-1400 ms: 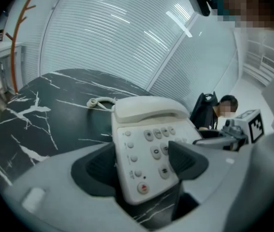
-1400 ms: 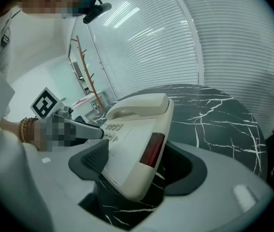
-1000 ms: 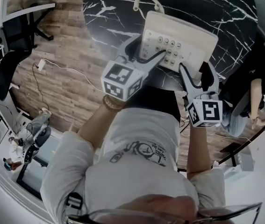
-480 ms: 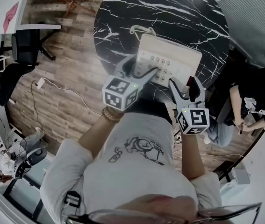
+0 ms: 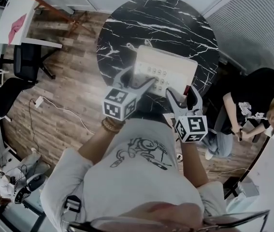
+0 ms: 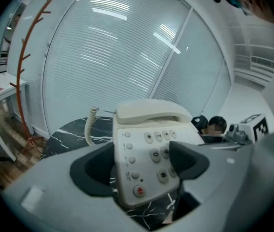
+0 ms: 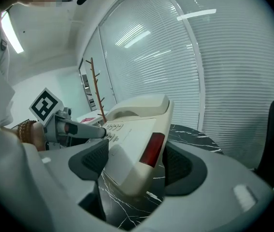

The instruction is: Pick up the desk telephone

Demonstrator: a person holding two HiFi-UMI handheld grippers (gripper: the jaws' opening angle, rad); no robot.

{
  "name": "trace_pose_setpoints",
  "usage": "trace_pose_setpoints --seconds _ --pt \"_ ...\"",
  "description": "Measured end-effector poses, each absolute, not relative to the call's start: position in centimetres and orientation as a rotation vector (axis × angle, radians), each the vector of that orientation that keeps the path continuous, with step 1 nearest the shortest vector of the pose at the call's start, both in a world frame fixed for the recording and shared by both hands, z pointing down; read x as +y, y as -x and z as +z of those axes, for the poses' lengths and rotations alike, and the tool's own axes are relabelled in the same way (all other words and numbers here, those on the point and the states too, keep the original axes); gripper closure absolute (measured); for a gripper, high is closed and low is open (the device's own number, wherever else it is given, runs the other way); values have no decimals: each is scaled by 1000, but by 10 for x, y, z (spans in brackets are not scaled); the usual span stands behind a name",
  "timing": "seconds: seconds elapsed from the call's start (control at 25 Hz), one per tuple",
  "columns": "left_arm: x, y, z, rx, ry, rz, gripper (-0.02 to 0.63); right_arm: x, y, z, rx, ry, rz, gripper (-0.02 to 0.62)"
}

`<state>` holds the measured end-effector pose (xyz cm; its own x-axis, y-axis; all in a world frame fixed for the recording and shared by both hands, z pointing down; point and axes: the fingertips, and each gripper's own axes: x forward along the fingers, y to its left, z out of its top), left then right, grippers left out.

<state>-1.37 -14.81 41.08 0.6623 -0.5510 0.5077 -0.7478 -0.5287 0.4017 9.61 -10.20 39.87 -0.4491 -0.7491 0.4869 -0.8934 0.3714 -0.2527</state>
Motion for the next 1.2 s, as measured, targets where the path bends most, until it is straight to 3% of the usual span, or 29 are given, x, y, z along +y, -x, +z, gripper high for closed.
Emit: trace_pose_setpoints --seconds 1.2 --pt "-125 -5 320 -1042 -2375 363 242 -75 -114 312 -2422 -1553 599 249"
